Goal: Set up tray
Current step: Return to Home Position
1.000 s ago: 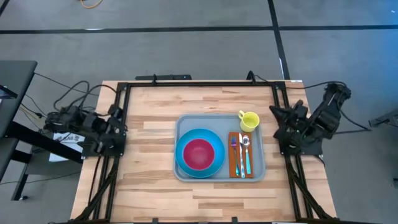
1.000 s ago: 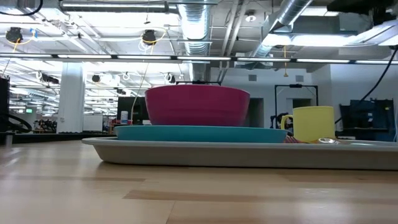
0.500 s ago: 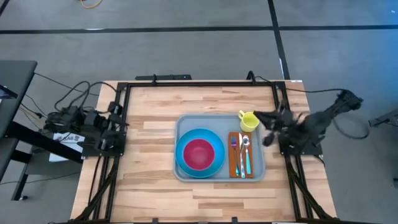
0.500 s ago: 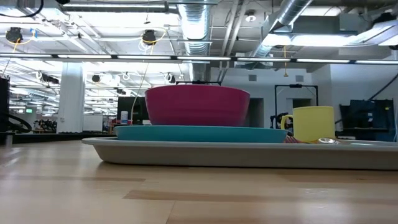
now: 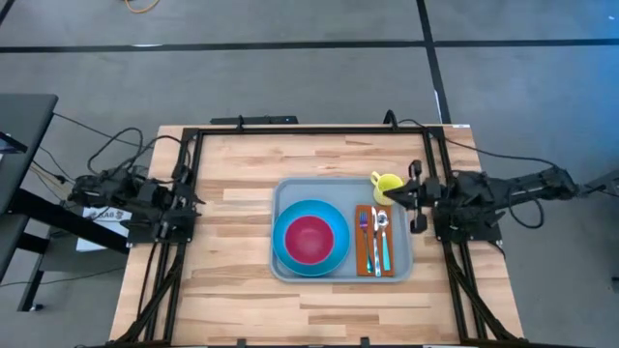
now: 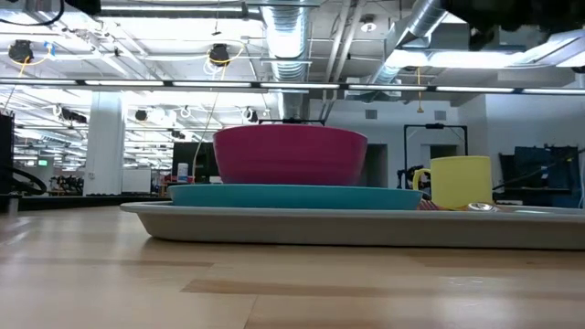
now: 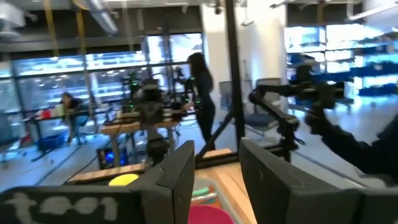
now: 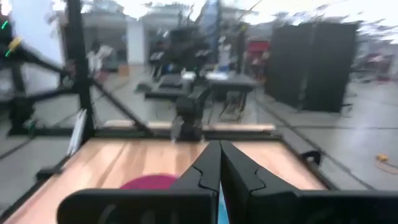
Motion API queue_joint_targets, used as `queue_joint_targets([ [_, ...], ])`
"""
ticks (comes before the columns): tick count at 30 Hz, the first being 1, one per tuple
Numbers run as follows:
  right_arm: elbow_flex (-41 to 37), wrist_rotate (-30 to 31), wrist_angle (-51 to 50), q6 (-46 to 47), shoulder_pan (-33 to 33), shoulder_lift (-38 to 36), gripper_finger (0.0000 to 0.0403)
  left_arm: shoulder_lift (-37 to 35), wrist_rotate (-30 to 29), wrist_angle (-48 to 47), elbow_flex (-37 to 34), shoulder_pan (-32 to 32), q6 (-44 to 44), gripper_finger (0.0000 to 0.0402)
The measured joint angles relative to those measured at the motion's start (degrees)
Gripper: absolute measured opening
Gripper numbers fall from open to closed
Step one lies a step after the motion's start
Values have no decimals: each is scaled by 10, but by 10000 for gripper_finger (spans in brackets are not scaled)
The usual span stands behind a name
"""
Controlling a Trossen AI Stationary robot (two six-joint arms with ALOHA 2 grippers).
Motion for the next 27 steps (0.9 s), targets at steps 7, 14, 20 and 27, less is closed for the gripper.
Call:
queue_joint_targets([
  [7, -91, -16, -4, 30, -26, -140, 0, 4, -22, 12, -25, 0, 9, 119],
  [14, -144, -17, -11, 15, -26, -275, 0, 2, -18, 107, -85, 0, 2, 119],
  [20, -173, -13, 8, 13, -30, -259, 0, 2, -15, 198, -137, 0, 0, 119],
  [27, -222, 9, 71, 5, -53, -275, 0, 3, -3, 271, -187, 0, -23, 119],
])
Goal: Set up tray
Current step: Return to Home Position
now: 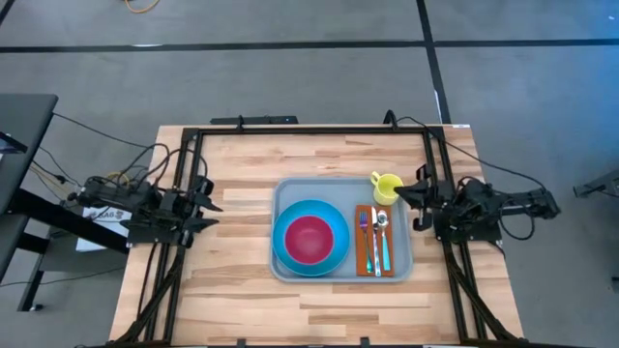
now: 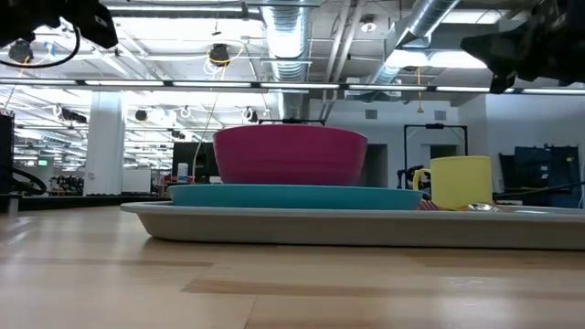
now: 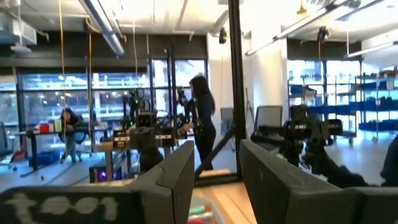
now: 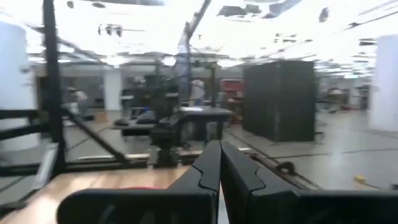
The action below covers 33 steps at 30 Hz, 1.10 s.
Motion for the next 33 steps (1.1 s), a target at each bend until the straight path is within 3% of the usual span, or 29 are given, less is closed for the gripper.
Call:
queue_joint_targets([
  [9, 0, 27, -4, 39, -25, -1, 0, 0, 13, 38, -57, 0, -8, 119],
  [15, -1, 27, -4, 60, -25, -1, 0, 0, 11, -33, -56, 0, -39, 119],
  [19, -1, 26, -4, 60, -25, -1, 0, 0, -69, -113, -57, 0, -22, 119],
  [23, -1, 26, -4, 60, -25, -1, 0, 15, -135, -115, -54, 1, 37, 119],
  [33, -1, 25, -4, 61, -25, -1, 0, 19, -137, -122, -54, 0, 35, 119],
])
